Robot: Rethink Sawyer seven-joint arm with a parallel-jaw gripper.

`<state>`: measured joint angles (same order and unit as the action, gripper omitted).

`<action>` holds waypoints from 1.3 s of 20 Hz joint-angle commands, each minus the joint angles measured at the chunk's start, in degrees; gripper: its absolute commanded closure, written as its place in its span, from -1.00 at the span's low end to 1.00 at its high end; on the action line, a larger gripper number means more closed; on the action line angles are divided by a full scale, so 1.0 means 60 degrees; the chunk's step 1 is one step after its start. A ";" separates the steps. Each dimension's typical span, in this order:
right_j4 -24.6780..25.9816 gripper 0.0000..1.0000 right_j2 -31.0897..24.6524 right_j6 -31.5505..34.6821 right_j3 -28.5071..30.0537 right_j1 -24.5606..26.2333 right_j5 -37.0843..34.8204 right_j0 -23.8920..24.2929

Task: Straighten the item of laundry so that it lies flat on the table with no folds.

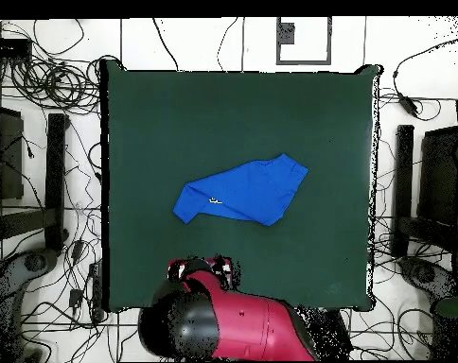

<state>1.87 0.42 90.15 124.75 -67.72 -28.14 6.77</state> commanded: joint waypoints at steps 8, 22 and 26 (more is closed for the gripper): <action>-0.0003 -1.00 -0.0105 0.2085 0.0409 0.2230 0.2988 -0.0244; -0.0066 -1.00 -0.0236 0.2165 0.0432 0.3271 0.4526 -0.0114; -0.0146 -1.00 -0.0157 0.2255 0.0408 0.3426 0.4785 -0.0216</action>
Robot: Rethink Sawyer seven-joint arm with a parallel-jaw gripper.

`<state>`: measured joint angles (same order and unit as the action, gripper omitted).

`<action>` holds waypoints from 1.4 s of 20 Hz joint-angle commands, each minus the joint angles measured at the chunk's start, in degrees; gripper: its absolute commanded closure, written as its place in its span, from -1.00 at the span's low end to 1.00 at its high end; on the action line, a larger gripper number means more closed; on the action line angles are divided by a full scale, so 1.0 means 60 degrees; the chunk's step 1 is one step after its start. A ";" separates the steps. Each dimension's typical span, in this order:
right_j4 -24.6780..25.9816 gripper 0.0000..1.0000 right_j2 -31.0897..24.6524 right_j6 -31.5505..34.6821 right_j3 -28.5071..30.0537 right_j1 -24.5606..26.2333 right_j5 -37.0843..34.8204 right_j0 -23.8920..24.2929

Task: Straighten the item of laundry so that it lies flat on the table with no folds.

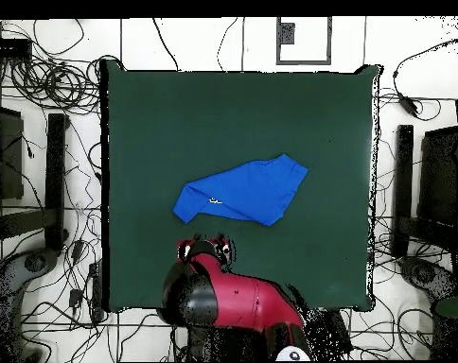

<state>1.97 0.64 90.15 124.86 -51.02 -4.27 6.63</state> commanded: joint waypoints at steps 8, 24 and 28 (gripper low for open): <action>-0.0810 -1.00 0.0120 0.2635 0.0247 0.0456 0.0619 -0.0548; -0.1641 -1.00 0.1023 0.2854 0.1015 -0.0425 0.0752 -0.1940; -0.1447 -1.00 0.2749 0.2500 0.1136 -0.1488 -0.1251 -0.3799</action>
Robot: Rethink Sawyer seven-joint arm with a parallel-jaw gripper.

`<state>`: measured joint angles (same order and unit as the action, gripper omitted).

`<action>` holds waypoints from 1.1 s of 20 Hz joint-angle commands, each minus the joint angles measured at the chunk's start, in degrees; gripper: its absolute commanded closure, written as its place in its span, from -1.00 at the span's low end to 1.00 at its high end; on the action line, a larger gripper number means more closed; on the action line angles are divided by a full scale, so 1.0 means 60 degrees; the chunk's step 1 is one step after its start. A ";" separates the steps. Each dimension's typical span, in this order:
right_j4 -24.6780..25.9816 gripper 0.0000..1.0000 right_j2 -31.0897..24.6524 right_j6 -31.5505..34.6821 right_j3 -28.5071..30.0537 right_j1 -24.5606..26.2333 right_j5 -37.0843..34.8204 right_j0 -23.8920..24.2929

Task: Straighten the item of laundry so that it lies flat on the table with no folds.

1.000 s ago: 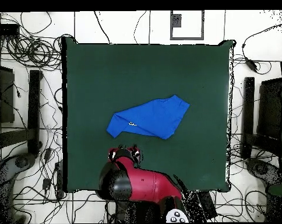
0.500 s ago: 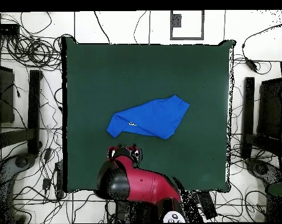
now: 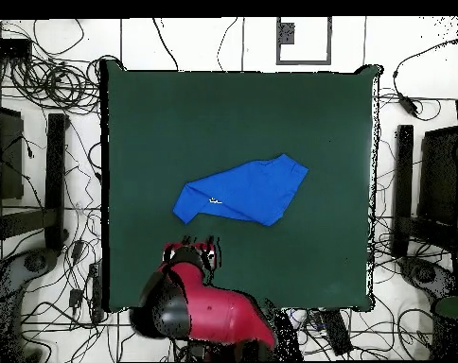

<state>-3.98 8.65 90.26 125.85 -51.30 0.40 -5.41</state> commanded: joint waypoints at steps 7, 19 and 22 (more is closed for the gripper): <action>0.0183 -1.00 0.1246 0.2568 0.2812 -0.2186 -0.0118 -0.1036; 0.1810 -1.00 -0.0509 0.3312 0.4336 -0.1007 0.3215 0.1688; 0.1716 -1.00 -0.0509 0.3418 0.4217 -0.0726 0.3419 0.1631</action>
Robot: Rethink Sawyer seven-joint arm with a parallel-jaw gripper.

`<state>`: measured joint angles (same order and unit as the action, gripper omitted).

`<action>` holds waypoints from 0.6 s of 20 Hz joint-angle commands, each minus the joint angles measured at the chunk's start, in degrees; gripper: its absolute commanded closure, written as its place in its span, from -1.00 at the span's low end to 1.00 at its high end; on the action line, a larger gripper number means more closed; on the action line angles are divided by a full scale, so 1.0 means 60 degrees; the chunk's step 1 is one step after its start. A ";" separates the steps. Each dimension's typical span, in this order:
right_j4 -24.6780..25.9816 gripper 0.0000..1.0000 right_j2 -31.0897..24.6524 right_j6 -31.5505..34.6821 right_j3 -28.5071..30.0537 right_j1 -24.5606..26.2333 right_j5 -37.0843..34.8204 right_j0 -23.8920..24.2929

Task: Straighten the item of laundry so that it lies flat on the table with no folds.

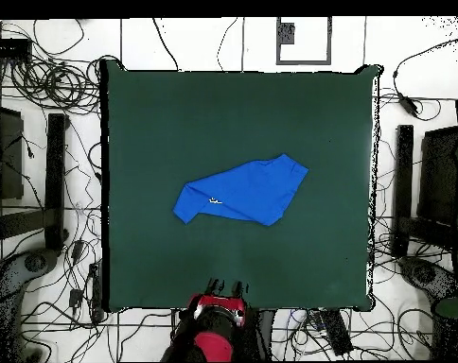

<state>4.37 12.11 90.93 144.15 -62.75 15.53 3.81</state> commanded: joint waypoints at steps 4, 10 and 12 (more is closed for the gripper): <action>0.0230 -1.00 -0.1315 0.3317 0.0984 0.1324 0.0804 0.0270; 0.0922 -1.00 -0.1706 0.3382 0.0269 0.2682 0.1568 0.1054; 0.1336 -1.00 -0.1885 0.3663 0.0184 0.3241 0.2122 0.1338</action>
<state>8.47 9.16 95.33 145.69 -54.03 21.38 9.29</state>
